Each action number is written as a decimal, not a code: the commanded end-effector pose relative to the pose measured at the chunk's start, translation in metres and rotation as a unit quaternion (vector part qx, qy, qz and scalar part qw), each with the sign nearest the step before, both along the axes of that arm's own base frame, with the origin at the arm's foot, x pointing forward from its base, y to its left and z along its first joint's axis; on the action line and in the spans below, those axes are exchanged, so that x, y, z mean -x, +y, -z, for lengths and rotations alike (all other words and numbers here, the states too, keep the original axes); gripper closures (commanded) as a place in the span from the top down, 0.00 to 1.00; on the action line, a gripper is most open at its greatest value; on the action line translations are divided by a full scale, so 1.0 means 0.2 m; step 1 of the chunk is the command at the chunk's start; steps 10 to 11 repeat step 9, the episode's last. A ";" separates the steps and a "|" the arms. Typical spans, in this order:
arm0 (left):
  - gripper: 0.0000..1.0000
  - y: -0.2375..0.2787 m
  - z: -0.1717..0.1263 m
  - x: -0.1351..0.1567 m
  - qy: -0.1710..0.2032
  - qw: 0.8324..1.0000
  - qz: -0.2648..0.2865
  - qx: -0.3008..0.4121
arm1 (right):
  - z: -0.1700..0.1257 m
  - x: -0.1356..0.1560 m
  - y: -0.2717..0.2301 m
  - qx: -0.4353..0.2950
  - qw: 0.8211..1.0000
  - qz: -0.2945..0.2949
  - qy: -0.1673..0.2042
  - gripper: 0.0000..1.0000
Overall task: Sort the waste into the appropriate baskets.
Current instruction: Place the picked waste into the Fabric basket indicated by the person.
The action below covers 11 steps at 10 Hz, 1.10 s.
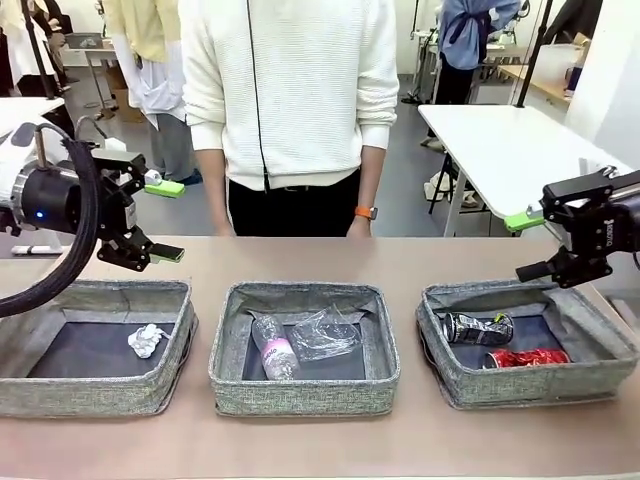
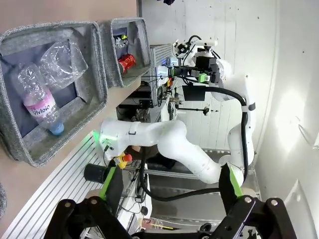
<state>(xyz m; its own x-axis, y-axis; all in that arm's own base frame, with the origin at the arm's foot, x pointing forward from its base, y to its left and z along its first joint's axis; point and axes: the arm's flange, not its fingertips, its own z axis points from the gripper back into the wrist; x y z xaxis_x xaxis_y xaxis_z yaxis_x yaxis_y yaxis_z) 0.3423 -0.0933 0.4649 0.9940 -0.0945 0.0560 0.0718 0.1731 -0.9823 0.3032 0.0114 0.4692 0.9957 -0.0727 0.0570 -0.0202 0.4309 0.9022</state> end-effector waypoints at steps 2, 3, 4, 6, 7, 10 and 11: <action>1.00 0.01 -0.01 0.01 0.008 1.000 0.002 0.000 | -0.01 -0.01 0.00 -0.011 1.000 -0.004 -0.008 1.00; 1.00 0.01 -0.01 0.01 0.008 1.000 0.002 0.000 | -0.01 -0.01 0.00 -0.011 1.000 -0.004 -0.008 1.00; 1.00 0.01 -0.01 0.01 0.008 1.000 0.002 0.000 | -0.01 -0.01 0.00 -0.011 1.000 -0.004 -0.008 1.00; 1.00 0.01 -0.01 0.01 0.008 1.000 0.002 0.000 | -0.01 -0.01 0.00 -0.011 1.000 -0.004 -0.008 1.00; 1.00 0.01 -0.01 0.01 0.008 1.000 0.002 0.000 | -0.01 -0.01 0.00 -0.011 1.000 -0.004 -0.008 1.00; 1.00 0.01 -0.01 0.01 0.008 1.000 0.002 0.000 | -0.01 -0.01 0.00 -0.011 1.000 -0.004 -0.008 1.00; 1.00 0.01 -0.01 0.01 0.008 1.000 0.002 0.000 | -0.01 -0.01 0.00 -0.011 1.000 -0.004 -0.008 1.00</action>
